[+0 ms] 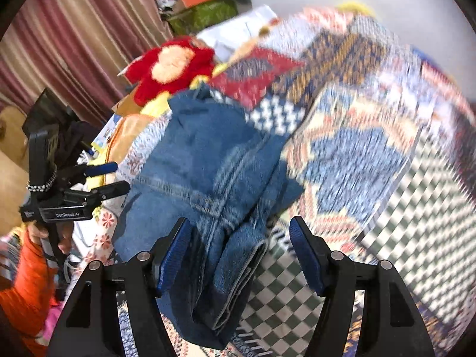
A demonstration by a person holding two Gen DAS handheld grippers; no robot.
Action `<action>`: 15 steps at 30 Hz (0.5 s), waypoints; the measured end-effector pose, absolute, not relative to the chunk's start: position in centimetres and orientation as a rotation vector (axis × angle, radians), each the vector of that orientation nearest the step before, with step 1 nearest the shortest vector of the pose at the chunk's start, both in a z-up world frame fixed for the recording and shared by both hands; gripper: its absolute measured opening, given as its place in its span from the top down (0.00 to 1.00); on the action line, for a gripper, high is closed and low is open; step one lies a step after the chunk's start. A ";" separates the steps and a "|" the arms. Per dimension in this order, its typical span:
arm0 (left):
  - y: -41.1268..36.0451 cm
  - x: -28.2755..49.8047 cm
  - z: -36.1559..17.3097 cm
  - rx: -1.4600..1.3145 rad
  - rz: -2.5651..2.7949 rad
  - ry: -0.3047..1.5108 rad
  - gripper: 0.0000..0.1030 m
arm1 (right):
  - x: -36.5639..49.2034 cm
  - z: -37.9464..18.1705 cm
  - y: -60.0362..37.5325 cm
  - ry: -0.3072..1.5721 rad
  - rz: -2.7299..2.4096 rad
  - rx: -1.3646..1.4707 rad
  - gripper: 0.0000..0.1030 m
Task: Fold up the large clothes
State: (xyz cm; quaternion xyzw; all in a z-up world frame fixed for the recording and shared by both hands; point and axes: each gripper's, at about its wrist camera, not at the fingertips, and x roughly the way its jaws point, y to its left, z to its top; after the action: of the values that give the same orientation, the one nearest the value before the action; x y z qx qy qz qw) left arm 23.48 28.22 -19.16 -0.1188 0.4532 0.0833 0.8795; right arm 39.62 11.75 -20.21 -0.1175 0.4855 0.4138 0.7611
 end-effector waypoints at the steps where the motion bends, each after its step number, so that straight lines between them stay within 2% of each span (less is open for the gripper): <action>1: 28.3 23.9 -18.7 -0.238 0.184 0.924 0.19 | 39.5 -19.5 11.9 1.017 0.899 -0.262 0.35; 7: 29.4 29.0 -18.2 -0.199 0.256 0.858 0.19 | 40.2 -18.3 13.3 0.888 0.886 -0.243 0.35; 15: 30.3 36.8 -22.5 -0.204 0.261 0.933 0.19 | 43.9 -23.8 15.8 1.001 0.843 -0.229 0.35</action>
State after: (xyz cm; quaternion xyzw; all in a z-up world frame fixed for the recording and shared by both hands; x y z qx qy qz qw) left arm 36.84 30.28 -22.48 -0.0980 0.4476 0.1251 0.8800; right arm 43.92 15.85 -23.79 -0.1061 0.4646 0.3912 0.7873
